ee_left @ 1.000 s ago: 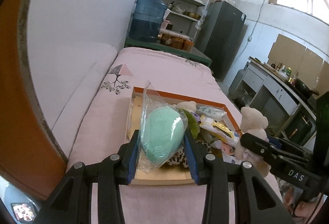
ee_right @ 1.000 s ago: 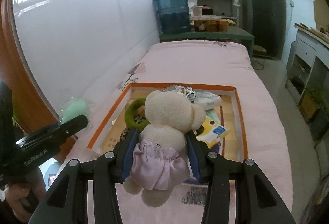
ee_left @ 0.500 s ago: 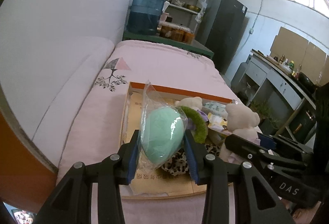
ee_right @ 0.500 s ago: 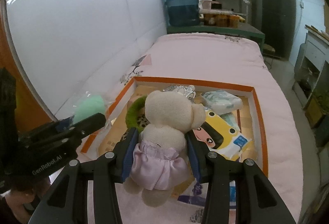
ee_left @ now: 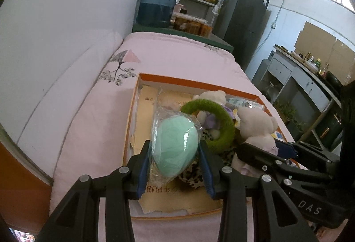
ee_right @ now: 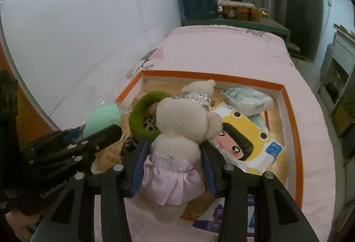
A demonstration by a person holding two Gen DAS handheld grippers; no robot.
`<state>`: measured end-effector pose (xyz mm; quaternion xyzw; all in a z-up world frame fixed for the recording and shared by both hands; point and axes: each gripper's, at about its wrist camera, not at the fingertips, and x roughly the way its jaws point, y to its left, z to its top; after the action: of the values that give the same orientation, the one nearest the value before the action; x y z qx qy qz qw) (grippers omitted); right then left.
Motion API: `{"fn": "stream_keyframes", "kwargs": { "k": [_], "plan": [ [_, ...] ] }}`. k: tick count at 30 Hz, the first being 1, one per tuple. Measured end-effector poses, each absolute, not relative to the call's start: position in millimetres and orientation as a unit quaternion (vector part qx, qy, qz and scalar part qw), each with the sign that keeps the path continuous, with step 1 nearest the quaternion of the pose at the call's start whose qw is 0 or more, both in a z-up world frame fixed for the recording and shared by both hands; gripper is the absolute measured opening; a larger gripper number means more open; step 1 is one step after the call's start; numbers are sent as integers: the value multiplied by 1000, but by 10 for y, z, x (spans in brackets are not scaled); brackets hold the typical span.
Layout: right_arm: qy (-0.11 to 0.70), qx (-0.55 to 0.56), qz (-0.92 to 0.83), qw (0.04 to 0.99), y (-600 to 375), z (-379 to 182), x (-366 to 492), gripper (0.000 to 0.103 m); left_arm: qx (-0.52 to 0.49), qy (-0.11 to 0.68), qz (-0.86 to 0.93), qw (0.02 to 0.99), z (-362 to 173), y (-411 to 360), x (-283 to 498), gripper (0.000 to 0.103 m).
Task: Organize soft objects
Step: 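Lower the egg bag and teddy bear into the box lid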
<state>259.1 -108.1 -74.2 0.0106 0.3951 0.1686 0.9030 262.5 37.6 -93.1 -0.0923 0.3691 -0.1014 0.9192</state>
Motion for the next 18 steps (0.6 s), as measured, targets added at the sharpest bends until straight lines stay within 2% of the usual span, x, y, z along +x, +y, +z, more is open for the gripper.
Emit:
{"fn": "stream_keyframes", "kwargs": {
  "k": [18],
  "plan": [
    [406, 13, 161, 899, -1095, -931, 2681, 49, -91, 388, -107, 911, -1134, 373, 2722, 41]
  ]
}}
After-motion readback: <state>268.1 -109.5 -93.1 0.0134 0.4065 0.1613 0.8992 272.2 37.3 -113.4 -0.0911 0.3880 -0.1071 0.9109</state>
